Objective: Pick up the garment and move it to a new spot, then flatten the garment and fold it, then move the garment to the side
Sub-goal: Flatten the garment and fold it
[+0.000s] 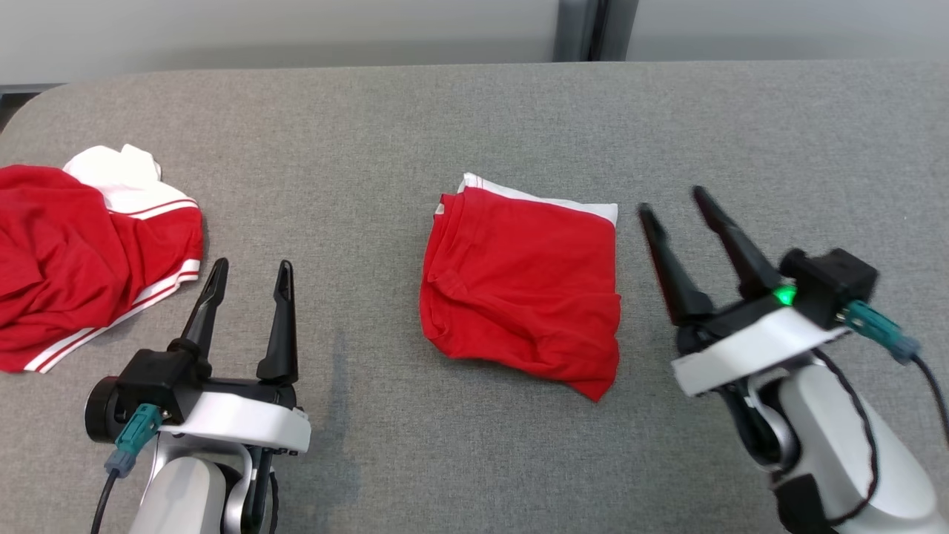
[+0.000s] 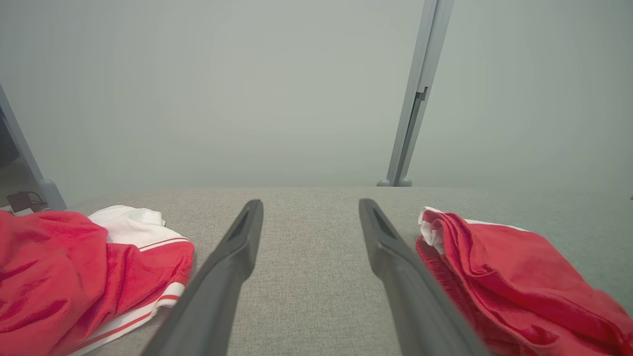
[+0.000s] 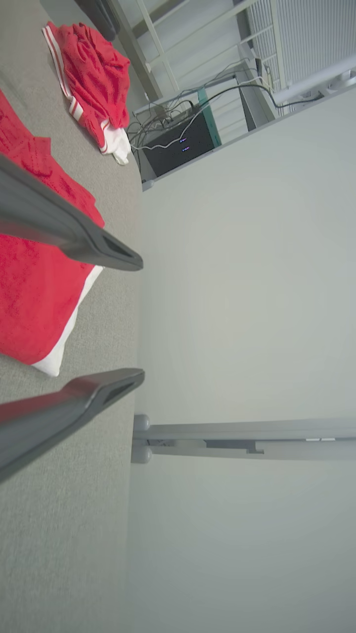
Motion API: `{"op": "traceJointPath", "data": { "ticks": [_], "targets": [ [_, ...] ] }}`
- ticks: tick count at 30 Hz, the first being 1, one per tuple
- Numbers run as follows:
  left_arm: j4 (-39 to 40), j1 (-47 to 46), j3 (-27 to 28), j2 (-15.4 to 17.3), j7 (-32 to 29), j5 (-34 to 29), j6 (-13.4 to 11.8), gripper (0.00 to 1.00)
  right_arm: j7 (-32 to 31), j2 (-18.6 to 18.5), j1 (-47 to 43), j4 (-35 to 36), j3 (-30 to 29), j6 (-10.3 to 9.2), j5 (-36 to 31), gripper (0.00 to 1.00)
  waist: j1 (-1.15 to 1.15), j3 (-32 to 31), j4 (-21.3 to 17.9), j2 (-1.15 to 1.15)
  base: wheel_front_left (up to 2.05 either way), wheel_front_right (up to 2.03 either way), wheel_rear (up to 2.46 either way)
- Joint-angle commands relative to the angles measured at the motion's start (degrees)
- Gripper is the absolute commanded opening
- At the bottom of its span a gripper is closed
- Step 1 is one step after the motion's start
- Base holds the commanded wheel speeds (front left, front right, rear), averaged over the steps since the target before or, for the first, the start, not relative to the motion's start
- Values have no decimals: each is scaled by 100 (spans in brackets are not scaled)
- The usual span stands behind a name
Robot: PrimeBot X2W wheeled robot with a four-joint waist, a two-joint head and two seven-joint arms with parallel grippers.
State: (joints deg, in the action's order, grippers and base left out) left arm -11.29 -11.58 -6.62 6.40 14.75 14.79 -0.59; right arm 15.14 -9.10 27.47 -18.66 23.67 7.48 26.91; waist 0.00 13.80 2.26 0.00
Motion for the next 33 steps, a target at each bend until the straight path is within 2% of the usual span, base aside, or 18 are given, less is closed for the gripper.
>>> {"op": "traceJointPath", "data": {
  "ticks": [1, 7, 11, 33],
  "targets": [
    [32, 53, 34, 55, 33, -11, -45, 100, 3, -48, -251, 105, -355, 3, -173, 100, 0, -37, -28, 0, 0, 0, 0],
    [86, 221, 61, 132, 29, -20, -113, 100, 4, -139, -999, 327, -1508, 3, -533, 100, 0, -176, -89, 0, 0, 0, 0],
    [135, 318, 86, 164, 12, -2, -158, 100, 0, -129, -1341, 460, -1895, 2, -668, 100, 0, -290, -146, 0, 0, 0, 0],
    [585, 1413, -36, 327, -322, 14, -364, 100, -575, -61, -2735, 1092, -2350, 2, -956, 100, 0, -1258, -221, 0, 0, 0, 0]
  ]
}}
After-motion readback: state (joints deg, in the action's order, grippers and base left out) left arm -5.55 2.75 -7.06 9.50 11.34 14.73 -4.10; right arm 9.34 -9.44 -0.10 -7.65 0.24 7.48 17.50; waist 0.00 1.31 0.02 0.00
